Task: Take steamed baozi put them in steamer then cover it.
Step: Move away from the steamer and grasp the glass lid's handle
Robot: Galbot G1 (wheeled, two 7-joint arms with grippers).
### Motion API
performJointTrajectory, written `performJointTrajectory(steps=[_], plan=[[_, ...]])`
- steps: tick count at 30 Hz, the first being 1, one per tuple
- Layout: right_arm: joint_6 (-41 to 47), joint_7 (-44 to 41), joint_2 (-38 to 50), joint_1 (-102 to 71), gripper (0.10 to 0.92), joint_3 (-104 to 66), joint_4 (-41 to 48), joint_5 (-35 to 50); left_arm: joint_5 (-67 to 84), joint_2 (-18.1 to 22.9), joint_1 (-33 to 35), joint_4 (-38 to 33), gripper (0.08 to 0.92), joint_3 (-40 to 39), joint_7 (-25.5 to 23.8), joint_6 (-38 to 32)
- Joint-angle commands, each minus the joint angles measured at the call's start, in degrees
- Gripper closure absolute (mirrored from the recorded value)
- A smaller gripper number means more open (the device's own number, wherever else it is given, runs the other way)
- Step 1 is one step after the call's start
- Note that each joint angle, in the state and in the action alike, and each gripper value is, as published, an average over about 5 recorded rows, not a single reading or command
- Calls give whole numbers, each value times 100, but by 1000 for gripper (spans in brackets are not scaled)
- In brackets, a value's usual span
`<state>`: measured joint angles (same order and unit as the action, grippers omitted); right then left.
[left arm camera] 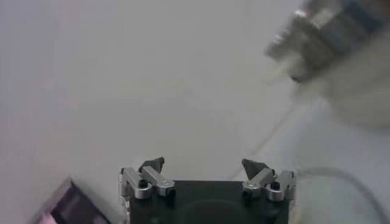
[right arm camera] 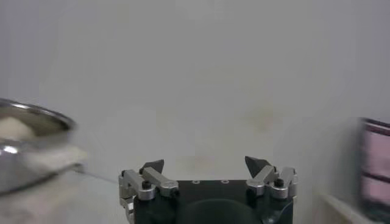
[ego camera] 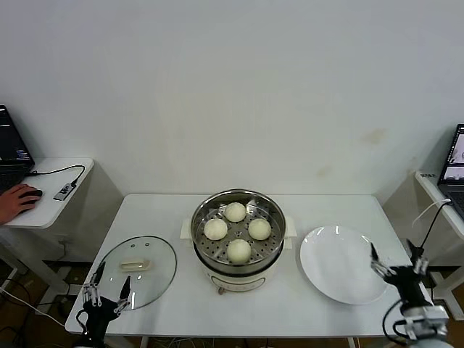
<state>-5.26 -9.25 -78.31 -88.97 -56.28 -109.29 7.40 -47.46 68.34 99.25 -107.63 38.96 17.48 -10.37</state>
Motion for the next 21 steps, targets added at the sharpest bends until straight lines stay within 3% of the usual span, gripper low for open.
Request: performJointTrajectory(steps=[1, 12, 21], plan=[[-168, 324, -616, -403, 203, -741, 186, -198, -2426, -339, -532, 875, 177, 119, -6, -105], [-256, 357, -884, -468, 203, -680, 160, -455, -2564, -608, -1779, 2016, 177, -293, -164, -32], [-257, 391, -966, -489, 203, -623, 141, -593, -2550, -684, -2415, 2573, 177, -485, -208, -60]])
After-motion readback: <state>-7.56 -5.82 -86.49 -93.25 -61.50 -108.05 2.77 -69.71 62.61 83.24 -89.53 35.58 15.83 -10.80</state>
